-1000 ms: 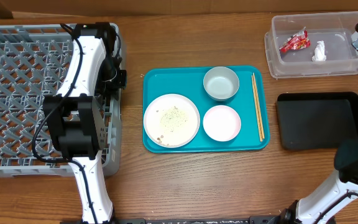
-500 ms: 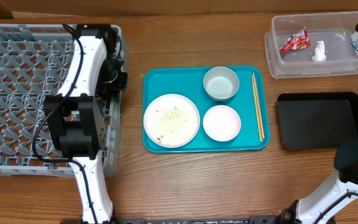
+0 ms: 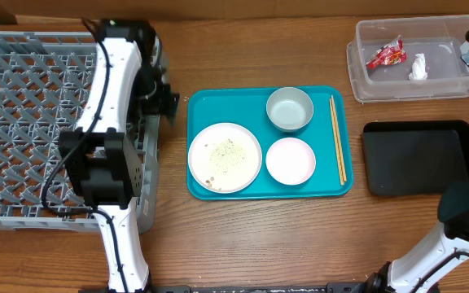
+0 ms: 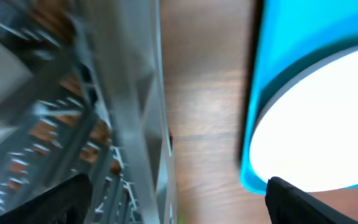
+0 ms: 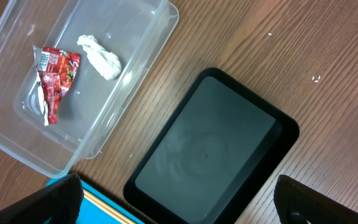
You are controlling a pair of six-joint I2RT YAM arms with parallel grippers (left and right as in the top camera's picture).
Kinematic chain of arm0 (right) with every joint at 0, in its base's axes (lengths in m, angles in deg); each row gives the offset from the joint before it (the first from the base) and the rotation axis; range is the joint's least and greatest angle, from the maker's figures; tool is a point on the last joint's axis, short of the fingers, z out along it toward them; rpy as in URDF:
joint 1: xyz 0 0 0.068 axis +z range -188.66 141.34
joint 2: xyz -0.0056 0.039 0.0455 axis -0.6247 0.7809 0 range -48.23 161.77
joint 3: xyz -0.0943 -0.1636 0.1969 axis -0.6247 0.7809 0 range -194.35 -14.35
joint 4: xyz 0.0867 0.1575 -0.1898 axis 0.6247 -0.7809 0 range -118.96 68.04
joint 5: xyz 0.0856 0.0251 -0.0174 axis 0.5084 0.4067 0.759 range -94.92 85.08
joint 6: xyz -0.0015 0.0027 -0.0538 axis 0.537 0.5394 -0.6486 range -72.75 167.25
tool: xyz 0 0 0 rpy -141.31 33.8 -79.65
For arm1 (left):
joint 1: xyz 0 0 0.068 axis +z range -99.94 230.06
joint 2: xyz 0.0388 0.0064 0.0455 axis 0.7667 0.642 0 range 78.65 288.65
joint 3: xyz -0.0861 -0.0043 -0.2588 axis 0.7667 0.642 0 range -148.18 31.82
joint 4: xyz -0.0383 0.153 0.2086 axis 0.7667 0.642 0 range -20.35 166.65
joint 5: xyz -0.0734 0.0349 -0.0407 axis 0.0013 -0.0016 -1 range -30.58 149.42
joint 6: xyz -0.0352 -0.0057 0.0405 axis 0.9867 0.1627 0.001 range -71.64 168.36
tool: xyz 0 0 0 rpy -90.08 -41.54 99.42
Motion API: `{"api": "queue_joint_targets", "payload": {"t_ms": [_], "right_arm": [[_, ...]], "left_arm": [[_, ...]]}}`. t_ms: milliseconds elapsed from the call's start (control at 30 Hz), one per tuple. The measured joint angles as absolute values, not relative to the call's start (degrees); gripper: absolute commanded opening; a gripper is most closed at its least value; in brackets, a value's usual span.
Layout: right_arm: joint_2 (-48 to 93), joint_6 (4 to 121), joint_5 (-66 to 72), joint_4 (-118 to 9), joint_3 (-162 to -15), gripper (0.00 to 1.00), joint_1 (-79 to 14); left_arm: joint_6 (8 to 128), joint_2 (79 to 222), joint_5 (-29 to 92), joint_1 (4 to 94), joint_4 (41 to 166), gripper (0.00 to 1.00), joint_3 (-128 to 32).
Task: Sort waste into correct bins and load items into the dishwasher
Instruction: 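Move the left gripper from the rack toward the tray, then grasp the rim of the small pink-white bowl with the left gripper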
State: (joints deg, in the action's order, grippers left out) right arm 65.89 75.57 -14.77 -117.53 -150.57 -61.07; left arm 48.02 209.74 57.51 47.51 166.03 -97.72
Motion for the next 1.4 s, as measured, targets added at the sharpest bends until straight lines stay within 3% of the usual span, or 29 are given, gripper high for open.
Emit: {"api": "queue_joint_targets", "payload": {"t_ms": [167, 267, 400, 633, 800, 1067, 1233, 1400], "right_arm": [[65.9, 75.5, -14.8, -117.5, -150.6, 1.00, -61.1], [65.9, 75.5, -14.8, -117.5, -150.6, 1.00, -61.1], [65.9, 75.6, -14.8, -117.5, -150.6, 1.00, -61.1], [65.9, 75.6, -14.8, -117.5, -150.6, 1.00, -61.1], [65.9, 75.5, -14.8, -117.5, -150.6, 1.00, -61.1], [65.9, 75.6, -14.8, -117.5, -150.6, 1.00, -61.1], [65.9, 75.5, -14.8, -117.5, -150.6, 1.00, -61.1], [65.9, 75.5, -14.8, -117.5, -150.6, 1.00, -61.1]], "left_arm": [[48.4, 209.4, 51.6, 47.5, 166.2, 0.88, -108.0], [48.8, 208.5, 45.4, 47.5, 166.2, 0.80, -111.1], [48.8, 206.1, 37.1, 46.5, 166.3, 0.81, -111.8], [48.8, 204.6, 32.2, 35.7, 166.1, 0.78, -111.3], [49.3, 204.6, 35.1, 22.7, 163.8, 0.76, -105.8], [56.5, 204.6, 47.3, 4.0, 149.8, 0.69, -94.1], [60.1, 204.6, 56.2, -1.6, 141.5, 0.63, -86.5], [61.4, 204.6, 59.7, -3.5, 135.3, 0.50, -80.8]]}}
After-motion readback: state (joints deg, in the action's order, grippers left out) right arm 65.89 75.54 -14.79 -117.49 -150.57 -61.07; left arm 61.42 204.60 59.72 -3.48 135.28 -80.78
